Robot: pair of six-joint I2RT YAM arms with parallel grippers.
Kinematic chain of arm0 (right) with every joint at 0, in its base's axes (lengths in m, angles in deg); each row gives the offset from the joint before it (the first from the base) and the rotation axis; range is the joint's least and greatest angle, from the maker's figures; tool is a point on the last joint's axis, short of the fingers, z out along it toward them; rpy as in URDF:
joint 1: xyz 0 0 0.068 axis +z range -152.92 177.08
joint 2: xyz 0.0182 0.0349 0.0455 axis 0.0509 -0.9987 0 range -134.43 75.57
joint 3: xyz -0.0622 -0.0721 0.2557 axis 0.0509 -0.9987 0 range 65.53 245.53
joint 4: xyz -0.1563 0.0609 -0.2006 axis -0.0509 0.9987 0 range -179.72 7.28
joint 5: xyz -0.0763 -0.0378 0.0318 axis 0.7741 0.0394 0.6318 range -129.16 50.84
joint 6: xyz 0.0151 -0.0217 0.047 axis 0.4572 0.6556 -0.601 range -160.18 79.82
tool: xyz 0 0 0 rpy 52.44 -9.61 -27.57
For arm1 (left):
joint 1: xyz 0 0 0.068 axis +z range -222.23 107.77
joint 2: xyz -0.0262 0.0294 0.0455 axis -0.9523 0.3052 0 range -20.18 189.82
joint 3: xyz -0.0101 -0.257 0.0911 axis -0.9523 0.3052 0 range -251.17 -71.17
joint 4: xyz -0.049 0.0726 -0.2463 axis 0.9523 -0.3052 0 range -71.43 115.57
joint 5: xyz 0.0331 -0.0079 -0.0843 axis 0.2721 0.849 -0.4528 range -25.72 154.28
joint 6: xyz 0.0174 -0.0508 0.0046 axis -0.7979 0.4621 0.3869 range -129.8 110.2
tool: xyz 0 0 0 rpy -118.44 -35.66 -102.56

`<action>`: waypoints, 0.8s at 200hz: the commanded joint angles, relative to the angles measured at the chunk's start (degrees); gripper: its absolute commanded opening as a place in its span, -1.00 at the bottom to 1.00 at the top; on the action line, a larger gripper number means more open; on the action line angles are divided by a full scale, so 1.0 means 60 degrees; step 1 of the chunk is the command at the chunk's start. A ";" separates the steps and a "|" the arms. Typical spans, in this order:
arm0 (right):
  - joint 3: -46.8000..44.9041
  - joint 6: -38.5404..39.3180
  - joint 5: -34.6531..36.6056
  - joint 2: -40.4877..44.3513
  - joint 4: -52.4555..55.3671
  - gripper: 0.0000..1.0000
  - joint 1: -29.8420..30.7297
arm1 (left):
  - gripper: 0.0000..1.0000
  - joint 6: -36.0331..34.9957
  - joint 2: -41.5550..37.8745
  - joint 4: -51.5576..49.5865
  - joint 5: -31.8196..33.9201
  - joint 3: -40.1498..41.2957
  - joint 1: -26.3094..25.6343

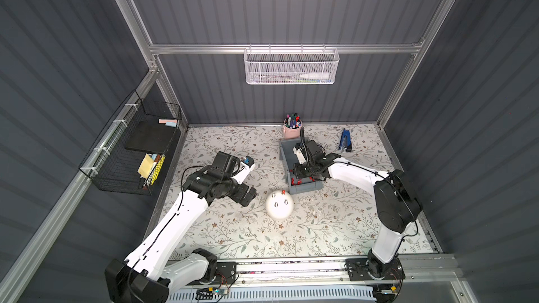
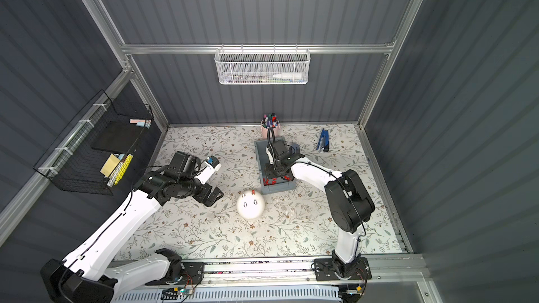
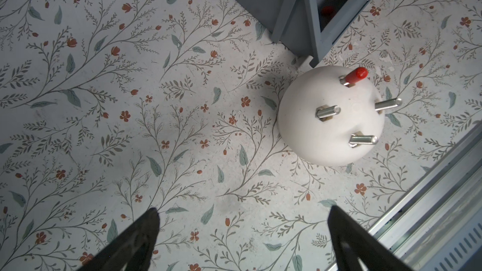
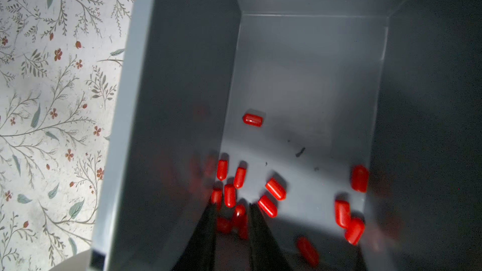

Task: Cover the protruding screws with screw protection sleeves
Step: Pick up the screw protection sleeve from the storage box.

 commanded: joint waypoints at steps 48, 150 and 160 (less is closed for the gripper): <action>0.0594 0.0513 -0.0424 -0.1031 -0.0907 -0.61 -0.0226 | 0.99 0.0129 -0.0220 -0.0198 0.0093 -0.0153 0.0036; 0.0867 0.1214 -0.1200 -0.1909 -0.1600 -0.54 -0.0454 | 0.99 0.0158 -0.0220 -0.0145 -0.0043 -0.0132 0.0036; 0.1006 0.1245 -0.1121 -0.2029 -0.1498 -0.49 -0.0467 | 0.99 0.0158 -0.0233 -0.0136 -0.0048 -0.0128 0.0036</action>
